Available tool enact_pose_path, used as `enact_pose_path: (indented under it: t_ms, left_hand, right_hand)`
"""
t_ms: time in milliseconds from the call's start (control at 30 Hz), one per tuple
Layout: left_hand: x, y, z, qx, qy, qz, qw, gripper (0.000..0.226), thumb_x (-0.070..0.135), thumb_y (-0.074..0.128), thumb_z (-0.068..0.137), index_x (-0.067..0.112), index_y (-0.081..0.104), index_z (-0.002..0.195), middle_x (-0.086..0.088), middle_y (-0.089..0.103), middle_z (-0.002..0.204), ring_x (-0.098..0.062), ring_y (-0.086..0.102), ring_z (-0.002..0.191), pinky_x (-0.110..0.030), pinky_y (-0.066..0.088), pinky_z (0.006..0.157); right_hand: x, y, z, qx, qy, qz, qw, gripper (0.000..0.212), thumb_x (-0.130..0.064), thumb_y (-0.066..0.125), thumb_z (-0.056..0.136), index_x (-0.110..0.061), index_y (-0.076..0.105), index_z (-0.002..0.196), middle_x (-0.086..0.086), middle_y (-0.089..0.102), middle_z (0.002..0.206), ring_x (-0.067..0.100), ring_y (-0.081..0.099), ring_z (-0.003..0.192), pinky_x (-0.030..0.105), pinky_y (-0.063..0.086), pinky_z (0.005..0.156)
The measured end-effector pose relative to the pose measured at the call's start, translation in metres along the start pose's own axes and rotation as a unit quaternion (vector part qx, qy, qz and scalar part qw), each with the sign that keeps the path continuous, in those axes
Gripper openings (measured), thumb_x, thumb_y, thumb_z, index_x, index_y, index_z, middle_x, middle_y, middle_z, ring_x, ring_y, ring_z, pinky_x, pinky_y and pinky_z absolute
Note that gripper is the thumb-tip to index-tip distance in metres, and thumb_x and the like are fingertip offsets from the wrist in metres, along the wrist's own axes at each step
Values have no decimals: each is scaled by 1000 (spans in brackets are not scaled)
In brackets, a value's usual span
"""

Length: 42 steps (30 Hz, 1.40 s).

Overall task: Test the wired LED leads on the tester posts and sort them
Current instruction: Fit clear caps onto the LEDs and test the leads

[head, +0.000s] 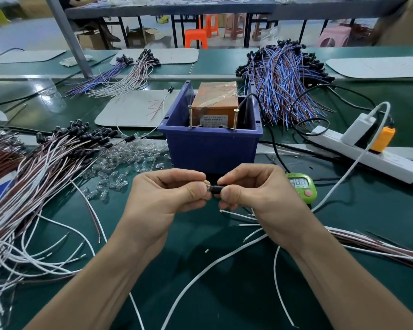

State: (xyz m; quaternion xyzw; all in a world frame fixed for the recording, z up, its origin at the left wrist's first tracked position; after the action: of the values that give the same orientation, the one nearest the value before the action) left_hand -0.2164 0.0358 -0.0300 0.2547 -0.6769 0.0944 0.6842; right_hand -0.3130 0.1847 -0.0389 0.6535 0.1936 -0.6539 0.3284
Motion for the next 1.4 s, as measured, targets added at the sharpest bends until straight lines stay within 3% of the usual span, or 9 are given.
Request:
enact_pose_path:
  t_ms: [267, 400, 533, 700, 867, 933, 1000, 1167, 1400]
  left_hand:
    - [1, -2, -1, 21, 24, -13, 999, 28, 8, 93, 49, 17, 83, 73, -12, 77, 75, -18, 76, 64, -22, 58, 58]
    - [1, -1, -3, 44, 57, -2, 997, 15, 8, 81, 62, 18, 82, 73, -12, 77, 74, -18, 75, 64, -22, 58, 59]
    - [3, -1, -4, 40, 122, 114, 985, 18, 12, 85, 67, 24, 83, 80, -6, 79, 77, -16, 75, 68, -24, 59, 64]
    - [-1, 0, -4, 28, 135, 229, 964, 16, 24, 82, 73, 36, 82, 83, 3, 78, 74, -17, 76, 68, -30, 61, 66]
    - [8, -1, -3, 52, 155, 157, 974, 19, 7, 83, 75, 26, 83, 79, -6, 76, 69, -20, 74, 60, -24, 59, 60]
    - [12, -5, -3, 78, 153, 98, 980, 18, 2, 81, 79, 21, 83, 79, -8, 76, 71, -18, 73, 60, -22, 58, 60]
    - [13, -3, -4, 74, 141, 62, 985, 8, 14, 77, 79, 20, 83, 79, -9, 76, 70, -18, 72, 59, -22, 58, 58]
    - [12, 8, -12, 17, 155, 64, 986, 10, 28, 77, 81, 21, 83, 82, -10, 75, 70, -21, 72, 59, -25, 58, 57]
    - [15, 10, -18, -3, 184, 65, 981, 15, 33, 80, 72, 20, 83, 80, -10, 75, 68, -23, 72, 54, -26, 58, 53]
  right_hand:
    - [1, 0, -2, -12, 20, 33, 999, 22, 0, 80, 66, -17, 81, 81, 14, 73, 76, 22, 71, 66, 27, 56, 65]
    - [0, 1, -2, -6, 21, 28, 999, 25, 4, 81, 66, -17, 81, 80, 14, 74, 76, 21, 70, 67, 28, 56, 67]
    - [0, 0, -1, 26, 4, -15, 1000, 36, 18, 79, 72, -18, 81, 77, 11, 75, 79, 21, 70, 73, 31, 58, 71]
    - [1, -2, -1, 30, -9, -27, 999, 34, 15, 79, 72, -18, 80, 78, 12, 77, 84, 24, 72, 79, 40, 60, 79]
    - [1, -4, 0, 19, -17, -43, 999, 35, 16, 79, 72, -18, 80, 78, 9, 77, 82, 17, 71, 74, 26, 57, 67]
    - [3, -4, 1, 20, -20, -18, 999, 35, 16, 79, 71, -18, 80, 77, 8, 76, 81, 18, 70, 74, 26, 57, 67]
    - [3, -5, 2, 11, -21, 46, 999, 31, 12, 78, 67, -17, 79, 78, 9, 74, 82, 19, 70, 73, 27, 57, 71]
    - [-1, -4, 1, -85, -29, 195, 977, 30, 11, 75, 64, -16, 79, 78, 8, 74, 88, 16, 69, 79, 24, 56, 81]
    - [-1, -1, 1, -82, -4, 266, 961, 25, 8, 71, 58, -14, 76, 67, 9, 70, 83, 19, 66, 79, 25, 56, 78]
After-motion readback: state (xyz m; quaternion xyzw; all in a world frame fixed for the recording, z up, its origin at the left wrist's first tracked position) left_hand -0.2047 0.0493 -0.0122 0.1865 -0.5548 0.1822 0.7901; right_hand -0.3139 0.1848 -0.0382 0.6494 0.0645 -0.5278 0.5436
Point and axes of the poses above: each hand's wrist, its own z-axis towards the middle knuckle, its own y-axis out of the palm, x = y × z, the point moved 3 cm from there along z, towards the middle knuckle
